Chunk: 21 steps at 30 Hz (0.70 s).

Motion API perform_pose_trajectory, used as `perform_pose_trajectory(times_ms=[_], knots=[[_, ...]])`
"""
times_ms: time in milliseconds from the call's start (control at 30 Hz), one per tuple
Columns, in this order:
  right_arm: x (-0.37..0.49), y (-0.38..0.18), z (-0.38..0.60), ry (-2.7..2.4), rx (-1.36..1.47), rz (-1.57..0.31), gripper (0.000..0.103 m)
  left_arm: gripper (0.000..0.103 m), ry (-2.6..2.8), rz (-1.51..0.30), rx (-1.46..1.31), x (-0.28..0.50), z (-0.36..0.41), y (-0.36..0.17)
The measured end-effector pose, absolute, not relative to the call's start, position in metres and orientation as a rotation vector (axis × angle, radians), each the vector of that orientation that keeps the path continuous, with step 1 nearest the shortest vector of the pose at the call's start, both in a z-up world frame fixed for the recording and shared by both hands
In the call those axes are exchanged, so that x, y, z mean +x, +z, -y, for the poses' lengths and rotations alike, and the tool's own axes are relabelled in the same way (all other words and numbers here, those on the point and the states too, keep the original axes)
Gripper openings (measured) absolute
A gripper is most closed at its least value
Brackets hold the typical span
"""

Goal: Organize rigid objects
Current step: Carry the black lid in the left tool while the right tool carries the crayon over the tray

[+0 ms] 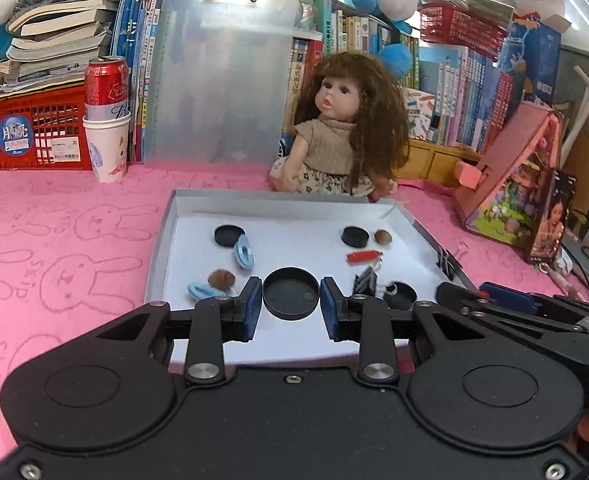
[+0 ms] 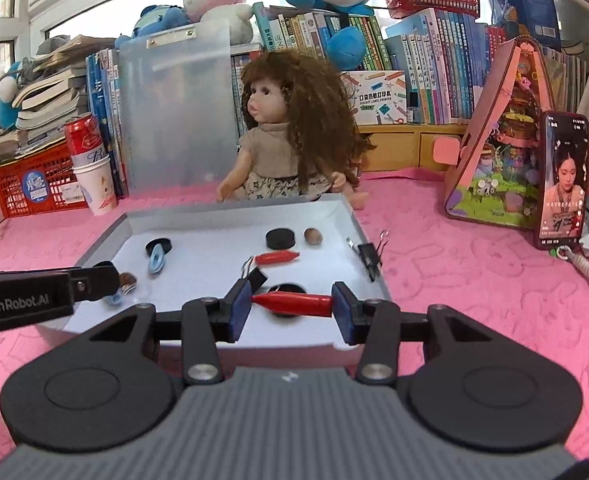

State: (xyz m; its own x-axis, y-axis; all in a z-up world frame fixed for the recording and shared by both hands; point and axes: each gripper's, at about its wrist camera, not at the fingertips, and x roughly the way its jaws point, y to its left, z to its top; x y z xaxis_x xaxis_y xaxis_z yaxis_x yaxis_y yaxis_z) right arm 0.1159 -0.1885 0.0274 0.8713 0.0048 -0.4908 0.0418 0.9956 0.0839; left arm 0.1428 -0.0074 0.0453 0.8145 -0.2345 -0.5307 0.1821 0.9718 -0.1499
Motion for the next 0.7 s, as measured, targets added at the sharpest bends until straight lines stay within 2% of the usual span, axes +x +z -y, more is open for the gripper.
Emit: perform_pose_trajectory(times_ms=[433,700], knots=[[0.160,0.049,0.207,0.042,0.076,-0.496,0.050,0.030,-0.187,-0.571,-0.109,0.193,-0.004,0.059],[0.209,0.052,0.209,0.129,0.100,-0.568,0.051,0.030,-0.196,-0.619,-0.120,0.234,0.003,0.054]])
